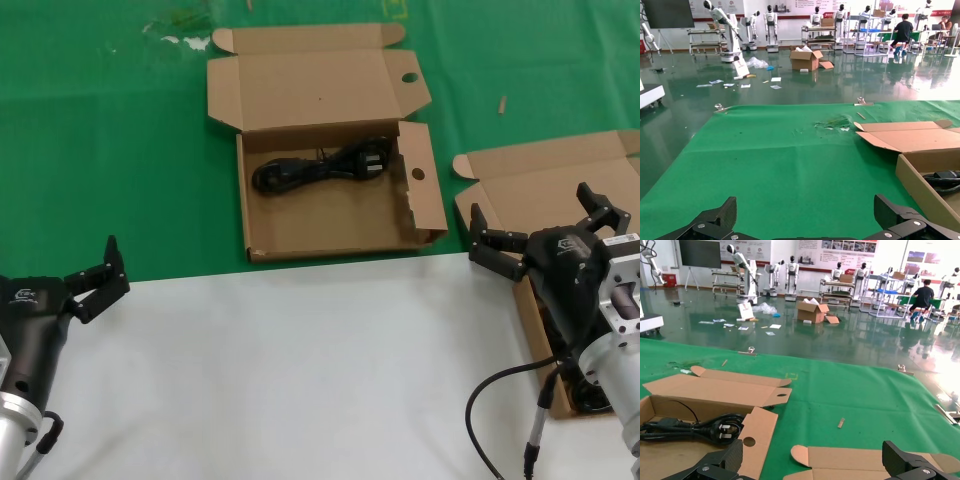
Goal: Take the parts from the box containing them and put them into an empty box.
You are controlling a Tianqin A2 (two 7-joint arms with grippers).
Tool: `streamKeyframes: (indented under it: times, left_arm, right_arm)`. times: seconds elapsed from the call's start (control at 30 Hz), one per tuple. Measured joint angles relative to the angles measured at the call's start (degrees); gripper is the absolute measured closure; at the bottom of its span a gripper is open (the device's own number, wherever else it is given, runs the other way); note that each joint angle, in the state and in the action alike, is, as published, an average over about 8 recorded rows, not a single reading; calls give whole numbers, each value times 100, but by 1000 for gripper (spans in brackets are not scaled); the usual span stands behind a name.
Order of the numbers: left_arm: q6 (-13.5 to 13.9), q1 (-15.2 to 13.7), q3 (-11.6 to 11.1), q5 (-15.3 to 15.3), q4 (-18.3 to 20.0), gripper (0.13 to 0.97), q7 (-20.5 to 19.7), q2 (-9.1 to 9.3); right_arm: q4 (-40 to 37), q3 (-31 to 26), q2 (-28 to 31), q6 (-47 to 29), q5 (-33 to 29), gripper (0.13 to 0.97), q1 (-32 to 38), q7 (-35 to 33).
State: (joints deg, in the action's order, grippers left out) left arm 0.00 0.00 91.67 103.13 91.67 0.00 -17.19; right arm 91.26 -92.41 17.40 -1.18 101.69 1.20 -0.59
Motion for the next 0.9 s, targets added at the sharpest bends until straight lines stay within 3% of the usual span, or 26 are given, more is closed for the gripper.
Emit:
streamKeyframes:
  times: [0.9]
  left_arm:
    - [0,0,0,0,0,132,0,0]
  right_arm:
    - [0,0,0,0,0,129,0,0]
